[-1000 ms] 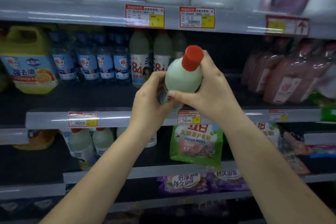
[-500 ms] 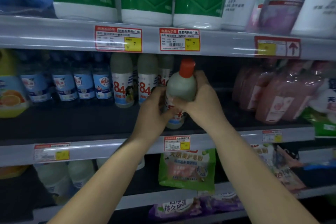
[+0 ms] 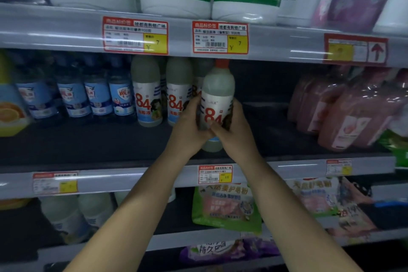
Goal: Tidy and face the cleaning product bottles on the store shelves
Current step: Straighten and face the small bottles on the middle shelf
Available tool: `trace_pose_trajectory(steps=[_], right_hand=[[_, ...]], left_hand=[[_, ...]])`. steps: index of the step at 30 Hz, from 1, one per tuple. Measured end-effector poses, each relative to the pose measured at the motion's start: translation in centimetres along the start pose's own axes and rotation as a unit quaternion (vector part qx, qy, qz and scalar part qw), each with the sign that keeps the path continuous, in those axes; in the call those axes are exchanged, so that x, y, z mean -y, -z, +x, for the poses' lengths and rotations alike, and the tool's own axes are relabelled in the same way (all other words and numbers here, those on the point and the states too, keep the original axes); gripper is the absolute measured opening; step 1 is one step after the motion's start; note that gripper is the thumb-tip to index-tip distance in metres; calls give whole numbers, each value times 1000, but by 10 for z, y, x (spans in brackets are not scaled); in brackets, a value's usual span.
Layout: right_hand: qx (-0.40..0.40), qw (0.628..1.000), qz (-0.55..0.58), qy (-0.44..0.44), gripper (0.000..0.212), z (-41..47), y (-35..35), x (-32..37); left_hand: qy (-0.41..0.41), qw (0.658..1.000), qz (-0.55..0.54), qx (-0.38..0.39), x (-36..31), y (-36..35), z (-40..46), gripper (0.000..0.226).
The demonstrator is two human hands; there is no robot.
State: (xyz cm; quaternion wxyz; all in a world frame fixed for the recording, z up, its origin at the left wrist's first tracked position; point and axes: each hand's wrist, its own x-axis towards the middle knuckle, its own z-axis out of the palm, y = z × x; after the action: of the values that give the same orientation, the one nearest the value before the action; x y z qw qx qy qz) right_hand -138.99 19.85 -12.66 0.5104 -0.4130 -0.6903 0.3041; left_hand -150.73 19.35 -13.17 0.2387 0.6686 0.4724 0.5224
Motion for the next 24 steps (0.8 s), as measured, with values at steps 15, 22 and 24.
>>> trace_pose_trajectory(steps=[15, 22, 24], right_hand=[[-36, 988, -112, -101, 47, 13, -14, -27], [-73, 986, -119, -89, 50, 20, -25, -38], [-96, 982, -148, -70, 51, 17, -24, -39]], left_hand=[[109, 983, 146, 26, 24, -13, 11, 42], [58, 970, 233, -43, 30, -18, 6, 22], [17, 969, 239, -55, 31, -16, 3, 14]])
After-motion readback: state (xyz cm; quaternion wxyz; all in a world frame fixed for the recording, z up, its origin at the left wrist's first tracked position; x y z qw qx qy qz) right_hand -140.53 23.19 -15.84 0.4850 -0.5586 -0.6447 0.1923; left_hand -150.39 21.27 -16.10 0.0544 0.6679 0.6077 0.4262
